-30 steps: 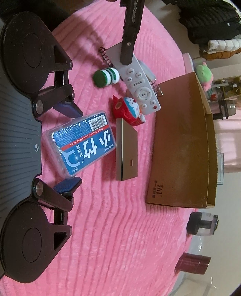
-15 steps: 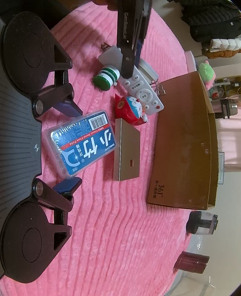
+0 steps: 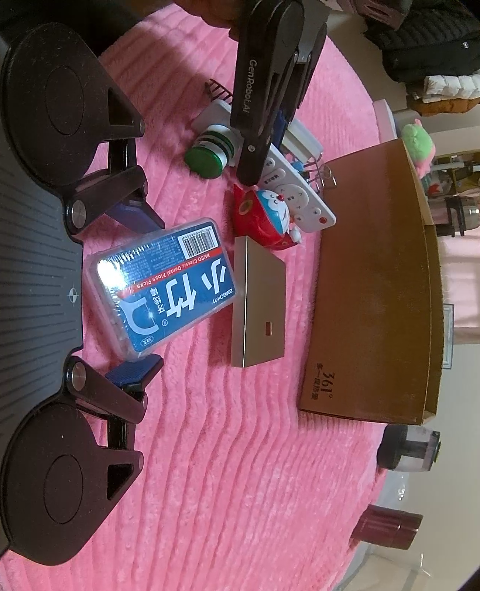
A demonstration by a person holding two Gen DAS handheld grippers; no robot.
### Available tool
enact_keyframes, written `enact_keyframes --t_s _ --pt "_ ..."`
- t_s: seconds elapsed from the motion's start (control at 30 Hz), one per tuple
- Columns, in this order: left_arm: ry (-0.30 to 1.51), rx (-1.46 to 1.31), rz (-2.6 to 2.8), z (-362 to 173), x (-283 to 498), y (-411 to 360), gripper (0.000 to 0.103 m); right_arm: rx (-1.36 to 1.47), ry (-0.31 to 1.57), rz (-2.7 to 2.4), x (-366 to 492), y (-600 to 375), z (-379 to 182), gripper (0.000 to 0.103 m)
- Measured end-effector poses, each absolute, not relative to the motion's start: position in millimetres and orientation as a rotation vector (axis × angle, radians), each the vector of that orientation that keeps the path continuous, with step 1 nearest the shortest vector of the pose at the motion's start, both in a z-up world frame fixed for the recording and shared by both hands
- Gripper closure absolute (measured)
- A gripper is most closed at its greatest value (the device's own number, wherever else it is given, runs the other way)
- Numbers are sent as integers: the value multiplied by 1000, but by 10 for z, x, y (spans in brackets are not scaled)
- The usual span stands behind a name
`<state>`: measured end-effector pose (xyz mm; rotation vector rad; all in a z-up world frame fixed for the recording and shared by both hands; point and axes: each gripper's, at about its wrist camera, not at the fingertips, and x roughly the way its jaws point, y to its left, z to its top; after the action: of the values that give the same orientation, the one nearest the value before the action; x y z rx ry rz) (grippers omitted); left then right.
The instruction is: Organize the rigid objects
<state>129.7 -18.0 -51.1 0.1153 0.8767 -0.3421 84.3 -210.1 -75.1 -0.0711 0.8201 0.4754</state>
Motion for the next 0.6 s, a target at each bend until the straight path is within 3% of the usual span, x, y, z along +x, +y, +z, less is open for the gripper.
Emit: enact_keyframes --t_s 0.33,0.4,0.47,0.6 --pt "886 -84 -352 -389 1290 37 88 -47 819 463 845 -2109 -739 38" --pt "877 -93 -356 -347 1265 47 88 -34 815 461 832 -2122 -723 39" --pt "869 -100 -360 -310 1241 51 88 -24 808 459 809 -2137 -698 47" --pt "852 -101 -364 -221 1192 79 88 -12 793 441 773 -2169 -638 48"
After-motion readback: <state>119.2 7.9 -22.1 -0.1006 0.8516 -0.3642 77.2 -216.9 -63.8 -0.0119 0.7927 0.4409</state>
